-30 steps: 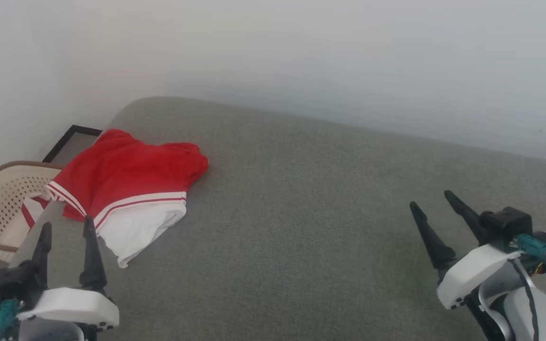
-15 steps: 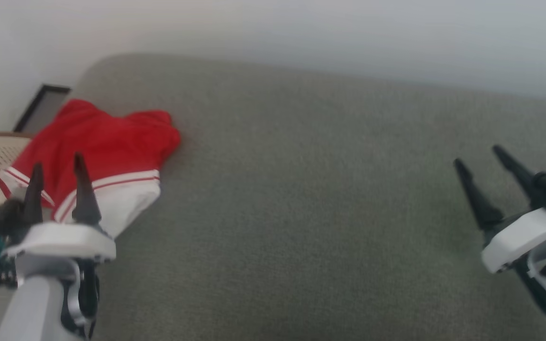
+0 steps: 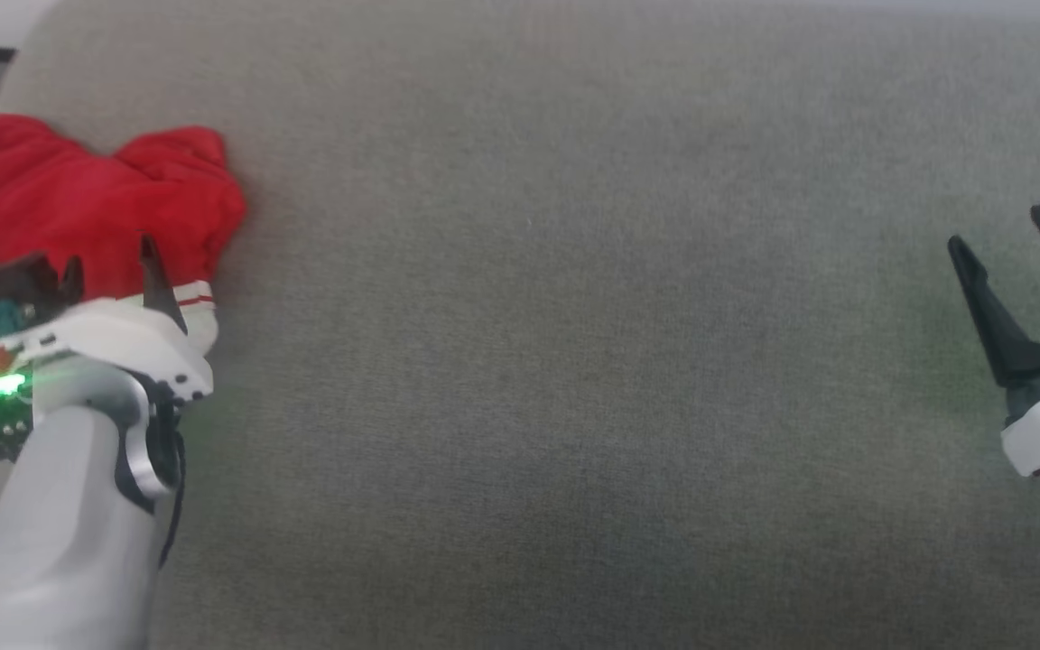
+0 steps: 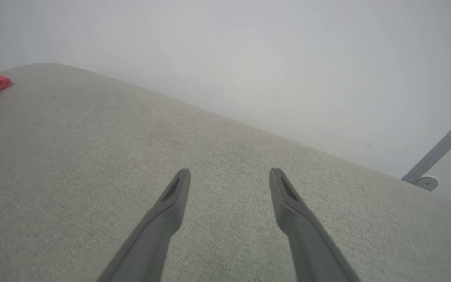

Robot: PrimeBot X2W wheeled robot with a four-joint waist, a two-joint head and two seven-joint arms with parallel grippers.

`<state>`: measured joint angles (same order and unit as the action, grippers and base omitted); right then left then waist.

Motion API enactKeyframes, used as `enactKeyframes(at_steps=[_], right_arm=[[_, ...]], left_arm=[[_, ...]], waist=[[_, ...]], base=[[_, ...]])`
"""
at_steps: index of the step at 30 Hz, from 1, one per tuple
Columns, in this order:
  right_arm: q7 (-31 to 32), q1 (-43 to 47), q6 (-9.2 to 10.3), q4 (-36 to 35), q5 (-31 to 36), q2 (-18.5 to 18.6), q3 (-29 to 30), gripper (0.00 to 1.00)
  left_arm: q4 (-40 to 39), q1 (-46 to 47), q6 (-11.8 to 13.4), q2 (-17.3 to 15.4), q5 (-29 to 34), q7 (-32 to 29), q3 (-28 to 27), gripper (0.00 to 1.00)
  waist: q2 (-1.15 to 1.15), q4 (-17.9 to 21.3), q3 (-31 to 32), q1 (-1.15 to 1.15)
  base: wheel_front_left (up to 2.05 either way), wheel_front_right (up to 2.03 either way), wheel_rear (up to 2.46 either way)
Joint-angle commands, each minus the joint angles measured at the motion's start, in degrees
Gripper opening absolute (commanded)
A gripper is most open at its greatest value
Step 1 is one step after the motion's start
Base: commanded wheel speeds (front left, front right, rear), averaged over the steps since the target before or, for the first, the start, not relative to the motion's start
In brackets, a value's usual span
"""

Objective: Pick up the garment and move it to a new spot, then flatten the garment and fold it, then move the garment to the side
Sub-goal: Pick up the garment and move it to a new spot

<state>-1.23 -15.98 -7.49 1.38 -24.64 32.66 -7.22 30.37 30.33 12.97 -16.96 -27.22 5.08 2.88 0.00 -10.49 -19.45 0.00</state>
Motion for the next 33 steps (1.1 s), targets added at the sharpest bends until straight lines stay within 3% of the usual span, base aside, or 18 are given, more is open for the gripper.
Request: enactKeyframes(at_steps=[1, 10, 16, 17, 18, 19, 27, 33], right_arm=[[0.25, -0.76, 0.0, -0.87, -0.45, 0.62, 0.08, 1.0], [1.71, -1.22, 0.01, -3.13, -1.75, 3.28, 0.89, 1.0], [2.23, -1.61, 0.01, -4.15, -2.19, 4.23, 1.18, 1.0], [2.28, -1.62, 0.0, -4.14, -2.25, 4.26, 1.21, 1.0], [2.31, -1.65, 0.01, -4.02, -2.26, 4.17, 1.38, 1.0], [2.28, -1.64, 0.0, -3.84, -2.21, 4.0, 1.38, 1.0], [1.01, -0.15, 0.01, -1.69, -1.52, 0.96, 2.39, 1.0], [0.01, 1.22, 0.0, -0.08, -0.71, -2.89, 4.46, 1.0]], left_arm=[[2.35, 2.19, 0.23, -0.05, -0.08, -1.53, 0.08, 1.0], [19.01, 11.7, -0.51, -0.13, -1.64, -15.93, 2.56, 1.0], [26.38, 15.24, 0.07, 1.6, -2.16, -18.87, 3.37, 1.0], [27.2, 15.56, 0.11, 1.92, -2.23, -18.77, 3.46, 0.96], [27.84, 15.9, 0.15, 2.13, -2.11, -18.15, 3.66, 0.39], [28.35, 16.29, 0.32, 2.07, -1.64, -17.7, 3.93, 0.0], [24.07, 20.25, -0.1, -2.71, 1.57, -10.31, 5.29, 0.0], [15.07, 20.61, 0.57, -6.47, 4.22, -7.18, 6.7, 0.0]], waist=[[0.0, 0.67, -1.73, 0.0], [0.0, 1.21, -5.02, 0.0], [0.0, 1.51, -6.14, 0.0], [0.0, 1.55, -6.13, 0.0], [0.0, 1.55, -6.03, 0.0], [0.0, 1.54, -5.77, 0.0], [0.0, 1.07, -1.09, 0.0], [0.0, 0.47, 3.31, 0.0]], base=[[0.0, 0.0, 0.0], [0.0, 0.0, 0.0], [0.0, 0.0, 0.0], [0.0, 0.0, 0.0], [0.0, 0.0, 0.0], [0.0, 0.0, 0.0], [0.0, 0.0, 0.0], [0.0, 0.0, 0.0]])
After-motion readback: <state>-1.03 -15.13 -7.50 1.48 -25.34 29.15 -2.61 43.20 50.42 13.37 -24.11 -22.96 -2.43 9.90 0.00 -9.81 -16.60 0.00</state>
